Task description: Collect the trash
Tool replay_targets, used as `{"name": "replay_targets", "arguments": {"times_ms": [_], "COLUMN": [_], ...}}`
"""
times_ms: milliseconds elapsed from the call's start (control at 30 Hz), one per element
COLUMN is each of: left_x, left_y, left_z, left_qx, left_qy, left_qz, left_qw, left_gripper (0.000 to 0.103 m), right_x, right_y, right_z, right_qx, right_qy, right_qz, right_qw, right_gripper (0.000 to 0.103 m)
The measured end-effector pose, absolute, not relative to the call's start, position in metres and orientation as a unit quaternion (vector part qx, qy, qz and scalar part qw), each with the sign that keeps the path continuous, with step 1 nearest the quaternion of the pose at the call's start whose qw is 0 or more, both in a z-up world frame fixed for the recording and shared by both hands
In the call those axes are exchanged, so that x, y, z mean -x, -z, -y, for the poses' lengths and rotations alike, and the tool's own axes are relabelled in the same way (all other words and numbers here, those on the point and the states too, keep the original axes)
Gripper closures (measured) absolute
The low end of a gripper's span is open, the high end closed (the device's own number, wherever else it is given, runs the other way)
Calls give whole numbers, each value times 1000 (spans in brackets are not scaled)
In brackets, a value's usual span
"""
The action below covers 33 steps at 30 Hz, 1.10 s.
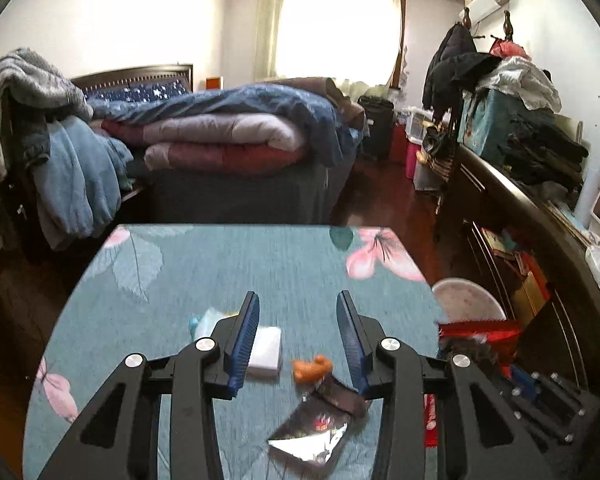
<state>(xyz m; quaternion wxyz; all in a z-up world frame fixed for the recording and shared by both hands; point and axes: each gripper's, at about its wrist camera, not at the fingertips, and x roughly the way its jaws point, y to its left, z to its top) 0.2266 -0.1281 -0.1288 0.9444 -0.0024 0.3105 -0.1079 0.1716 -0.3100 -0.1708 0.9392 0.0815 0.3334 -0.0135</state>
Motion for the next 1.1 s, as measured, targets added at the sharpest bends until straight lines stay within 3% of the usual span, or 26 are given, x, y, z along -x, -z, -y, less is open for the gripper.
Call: {"name": "replay_targets", "arguments": {"times_ms": [67, 133, 333, 500, 533, 733, 1100], "left_x": [-224, -216, -209, -218, -220, -220, -199], "left_y": [141, 159, 208, 234, 237, 231, 164], "left_z": [132, 137, 148, 146, 144, 129, 103], "left_qx": [-1, -11, -72, -87, -77, -36, 9], "left_qy": [119, 122, 118, 111, 124, 132, 125], "left_qz": [-327, -337, -379, -397, -403, -402, -340], "left_qw": [937, 933, 915, 907, 903, 906, 932], "left_gripper": [33, 23, 17, 19, 33, 52, 52], "right_x": [-168, -166, -163, -161, -161, -162, -153], "right_y": [173, 176, 181, 178, 178, 178, 168], "right_z": [313, 315, 319, 323, 324, 323, 315], "right_qx": [-84, -89, -88, -94, -95, -97, -97], "right_qy": [18, 19, 23, 24, 25, 21, 2], "right_qz": [-334, -336, -337, -332, -332, -334, -321], "right_qw": [939, 938, 937, 938, 938, 937, 942], "right_gripper": [88, 88, 88, 88, 88, 88, 88]}}
